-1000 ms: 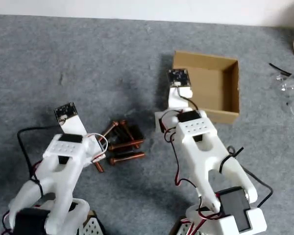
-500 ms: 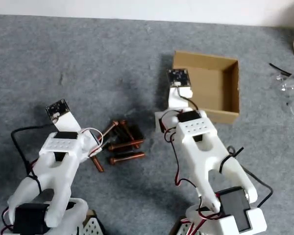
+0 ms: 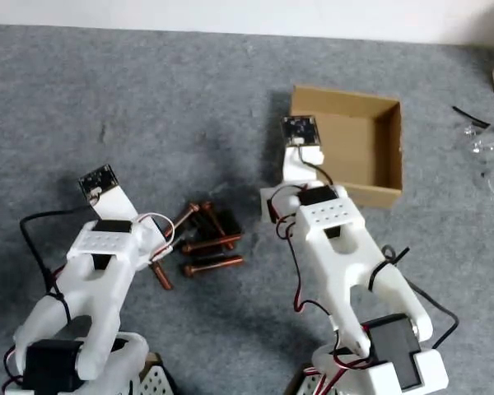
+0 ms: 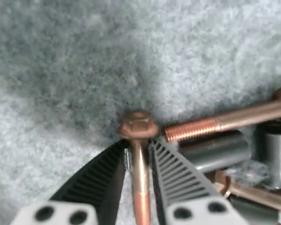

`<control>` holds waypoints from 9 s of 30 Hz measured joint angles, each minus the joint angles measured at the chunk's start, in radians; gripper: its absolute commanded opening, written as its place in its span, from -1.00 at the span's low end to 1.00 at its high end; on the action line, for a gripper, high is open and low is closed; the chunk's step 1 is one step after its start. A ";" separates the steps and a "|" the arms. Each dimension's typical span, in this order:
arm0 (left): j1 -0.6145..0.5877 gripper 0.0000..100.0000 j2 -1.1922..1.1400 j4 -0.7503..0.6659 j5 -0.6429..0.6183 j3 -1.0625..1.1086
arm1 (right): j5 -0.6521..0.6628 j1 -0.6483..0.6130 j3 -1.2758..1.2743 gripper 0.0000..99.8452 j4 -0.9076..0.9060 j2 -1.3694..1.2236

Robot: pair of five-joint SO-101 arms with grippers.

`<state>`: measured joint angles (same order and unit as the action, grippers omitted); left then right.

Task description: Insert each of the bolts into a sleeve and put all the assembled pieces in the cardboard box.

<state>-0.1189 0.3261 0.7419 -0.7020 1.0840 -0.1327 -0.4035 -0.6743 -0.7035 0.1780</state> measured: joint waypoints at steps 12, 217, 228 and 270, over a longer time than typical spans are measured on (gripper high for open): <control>0.006 -0.99 -0.012 -0.015 0.000 -0.023 | 0.000 0.003 0.000 -0.99 0.029 0.000; -0.028 -0.98 1.478 -0.184 0.790 0.592 | 0.362 0.115 -0.991 -0.99 0.210 1.611; -0.028 -0.98 1.478 -0.184 0.790 0.592 | 0.354 0.118 -0.522 -0.99 0.393 0.769; -0.028 -0.98 1.478 -0.184 0.790 0.592 | 0.100 0.272 0.402 -0.42 0.160 -0.391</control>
<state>-0.1465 1.8036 0.5577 0.0882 1.6763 -0.0330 -0.1320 -0.2723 -0.5439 -0.2133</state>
